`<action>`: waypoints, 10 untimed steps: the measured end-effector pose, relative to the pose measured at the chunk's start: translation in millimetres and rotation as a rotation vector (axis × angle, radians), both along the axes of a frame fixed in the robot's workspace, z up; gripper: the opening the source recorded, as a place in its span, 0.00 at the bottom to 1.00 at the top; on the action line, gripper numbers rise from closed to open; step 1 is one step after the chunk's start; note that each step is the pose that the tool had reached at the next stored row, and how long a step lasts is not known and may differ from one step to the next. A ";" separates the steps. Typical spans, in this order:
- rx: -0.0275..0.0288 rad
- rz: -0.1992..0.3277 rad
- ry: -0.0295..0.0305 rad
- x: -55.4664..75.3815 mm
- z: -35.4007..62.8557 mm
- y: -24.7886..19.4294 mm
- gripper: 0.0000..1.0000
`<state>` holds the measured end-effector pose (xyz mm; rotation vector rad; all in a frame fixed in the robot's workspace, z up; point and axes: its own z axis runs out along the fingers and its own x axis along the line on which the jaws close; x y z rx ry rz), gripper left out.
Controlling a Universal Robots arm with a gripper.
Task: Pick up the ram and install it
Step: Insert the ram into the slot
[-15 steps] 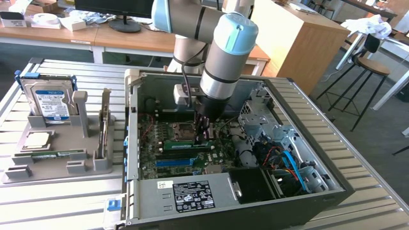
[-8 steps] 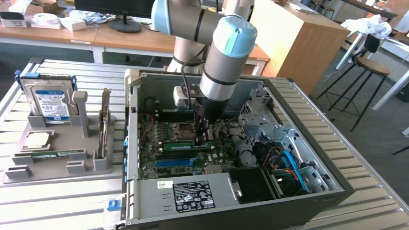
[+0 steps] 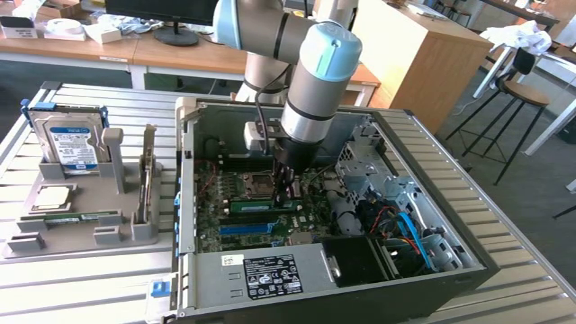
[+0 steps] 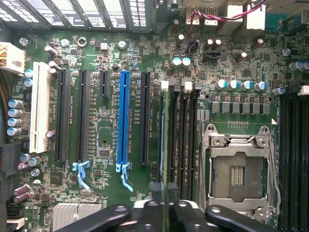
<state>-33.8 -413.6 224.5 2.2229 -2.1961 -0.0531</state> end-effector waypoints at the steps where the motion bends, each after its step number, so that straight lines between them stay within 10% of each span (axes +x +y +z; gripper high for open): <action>1: 0.0000 0.000 0.0000 0.0 0.0 0.0 0.18; 10: -0.0013 0.000 0.0001 0.0 12.4 0.0 0.36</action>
